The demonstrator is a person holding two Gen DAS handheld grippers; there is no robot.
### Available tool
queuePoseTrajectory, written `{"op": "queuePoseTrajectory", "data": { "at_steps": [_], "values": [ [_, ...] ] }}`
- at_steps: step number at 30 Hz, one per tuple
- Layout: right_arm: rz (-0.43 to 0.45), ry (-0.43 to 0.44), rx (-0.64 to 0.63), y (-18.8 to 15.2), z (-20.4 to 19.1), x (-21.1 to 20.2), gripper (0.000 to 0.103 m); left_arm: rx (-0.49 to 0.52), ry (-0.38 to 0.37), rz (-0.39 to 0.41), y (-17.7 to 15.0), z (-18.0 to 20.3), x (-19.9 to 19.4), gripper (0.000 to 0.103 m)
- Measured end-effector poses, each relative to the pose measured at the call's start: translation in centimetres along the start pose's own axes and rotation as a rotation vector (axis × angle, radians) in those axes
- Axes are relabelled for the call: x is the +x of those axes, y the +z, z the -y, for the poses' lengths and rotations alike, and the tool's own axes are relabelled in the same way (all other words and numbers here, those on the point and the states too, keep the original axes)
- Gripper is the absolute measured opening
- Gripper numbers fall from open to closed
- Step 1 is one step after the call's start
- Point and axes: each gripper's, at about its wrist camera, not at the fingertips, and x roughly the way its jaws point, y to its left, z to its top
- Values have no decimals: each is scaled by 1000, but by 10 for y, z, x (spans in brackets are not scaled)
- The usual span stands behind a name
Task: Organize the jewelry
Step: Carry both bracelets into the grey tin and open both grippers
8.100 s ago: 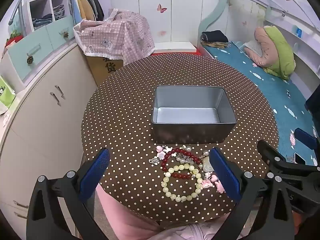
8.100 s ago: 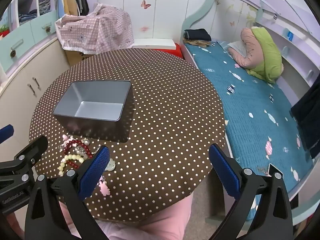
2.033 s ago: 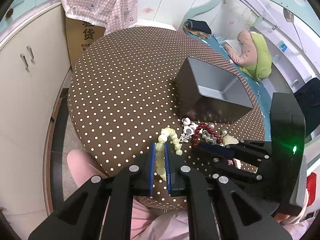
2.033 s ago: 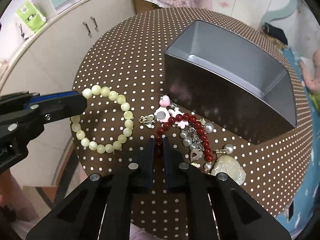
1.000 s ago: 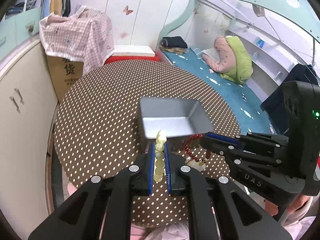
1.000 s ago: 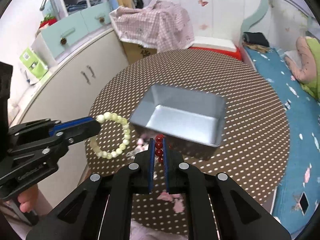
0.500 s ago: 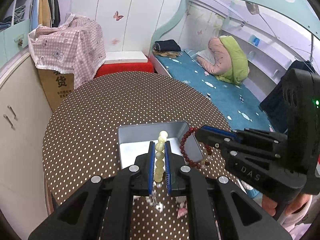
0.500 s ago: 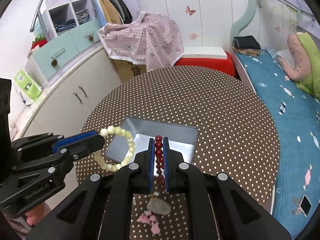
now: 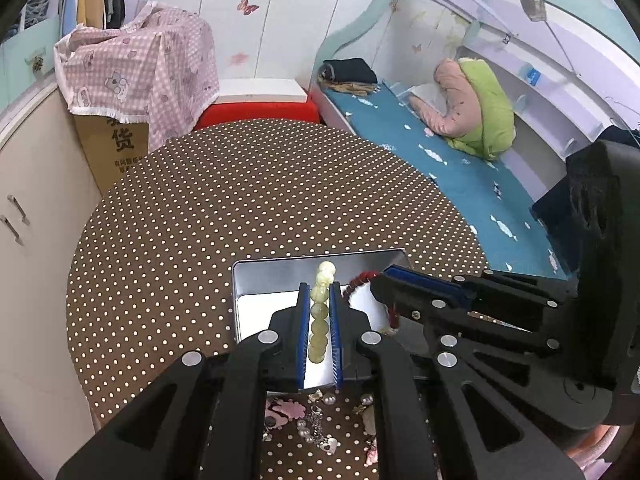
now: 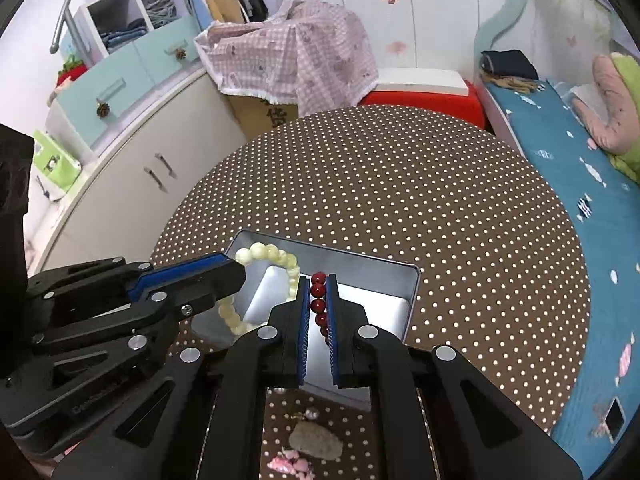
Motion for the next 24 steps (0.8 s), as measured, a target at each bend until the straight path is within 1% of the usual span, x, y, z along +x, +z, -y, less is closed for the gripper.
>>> {"op": "queuePoseTrajectory", "data": {
  "at_steps": [2,4,6,7,8,9,10,11,12,13,15,18,22,24],
  "values": [
    [-1,10,11,1,2,1,11,-5,-3,-2,0,-2,2,9],
    [13,4,22,2,3,-1,11,-1,3,0,0,-2,2,9],
    [21,5,35,3,6,-3,11,-4,19,-3,1,-4,3,27],
    [21,-2,41,3,8,-4,12,-6,24,1,1,-4,2,42],
    [21,-19,47,2,9,-5,17,-9,37,13,1,-5,1,46],
    [21,-48,57,2,11,-6,33,-10,47,19,0,-6,-2,46],
    [25,-77,67,3,14,-6,44,-12,52,21,-1,-5,-3,46],
    [36,-117,81,2,18,-8,66,-19,52,26,-1,-8,-5,46],
    [57,-144,99,1,23,-10,75,-23,52,28,-1,-9,-6,48],
    [66,-128,114,1,26,-12,75,-27,59,30,-1,-11,-7,51],
    [65,-109,132,0,32,-15,75,-30,72,29,-4,-12,-8,51],
    [67,-151,114,-4,33,-17,75,-34,70,27,-6,-13,-10,51],
    [54,-141,114,-13,32,-20,75,-34,76,30,-12,-13,-16,51],
    [47,-152,108,-18,32,-21,75,-33,83,34,-15,-13,-20,51]
  ]
}}
